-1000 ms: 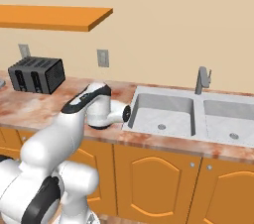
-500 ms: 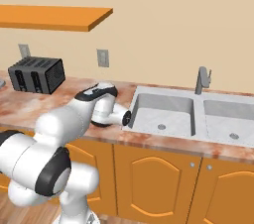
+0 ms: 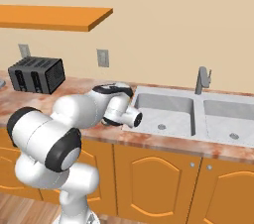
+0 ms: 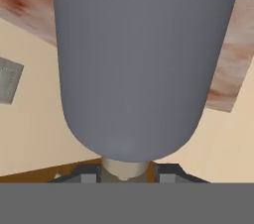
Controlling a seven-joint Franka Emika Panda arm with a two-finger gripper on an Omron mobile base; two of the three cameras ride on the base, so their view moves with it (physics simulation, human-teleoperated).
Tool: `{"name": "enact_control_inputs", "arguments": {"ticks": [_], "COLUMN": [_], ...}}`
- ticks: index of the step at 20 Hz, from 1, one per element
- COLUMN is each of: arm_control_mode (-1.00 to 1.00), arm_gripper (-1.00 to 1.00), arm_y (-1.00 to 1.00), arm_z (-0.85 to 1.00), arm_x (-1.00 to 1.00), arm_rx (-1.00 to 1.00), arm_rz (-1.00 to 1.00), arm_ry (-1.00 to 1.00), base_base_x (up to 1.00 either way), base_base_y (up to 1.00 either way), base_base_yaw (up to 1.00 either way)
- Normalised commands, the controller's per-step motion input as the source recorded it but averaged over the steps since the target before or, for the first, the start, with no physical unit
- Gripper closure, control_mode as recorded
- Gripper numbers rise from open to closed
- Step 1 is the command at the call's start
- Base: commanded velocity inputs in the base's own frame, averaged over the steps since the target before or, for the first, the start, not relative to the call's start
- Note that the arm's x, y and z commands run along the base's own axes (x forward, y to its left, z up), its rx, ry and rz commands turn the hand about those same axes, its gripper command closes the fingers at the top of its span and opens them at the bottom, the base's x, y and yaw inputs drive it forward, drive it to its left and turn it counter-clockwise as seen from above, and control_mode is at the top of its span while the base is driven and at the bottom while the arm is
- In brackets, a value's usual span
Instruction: Restock the sink supplies by placing the sponge and soap dispenser on the counter and next to the sink. Make sure the soap dispenser is upright.
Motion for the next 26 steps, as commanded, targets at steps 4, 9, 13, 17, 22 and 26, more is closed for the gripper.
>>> {"name": "enact_control_inputs", "arguments": {"ticks": [4,9,13,17,22,26], "arm_control_mode": [-1.0,-1.0,-1.0,-1.0,-1.0,-1.0], "arm_gripper": [1.0,1.0,1.0,1.0,1.0,1.0], "arm_y": [-0.1,0.0,-0.15,-0.26,-0.21,-0.16], "arm_z": [-0.04,-0.09,-0.24,-0.3,-0.33,-0.18], "arm_x": [0.16,0.14,0.01,0.0,0.0,0.0], "arm_rx": [0.12,0.17,0.16,0.08,0.0,0.0], "arm_rz": [0.03,0.05,0.05,0.04,0.0,0.0], "arm_ry": [0.0,0.0,0.0,-0.05,-0.09,-0.05], "base_base_x": [0.0,0.0,0.0,0.0,0.0,0.0], "base_base_y": [0.0,0.0,0.0,0.0,0.0,0.0], "base_base_yaw": [0.0,0.0,0.0,0.0,0.0,0.0]}}
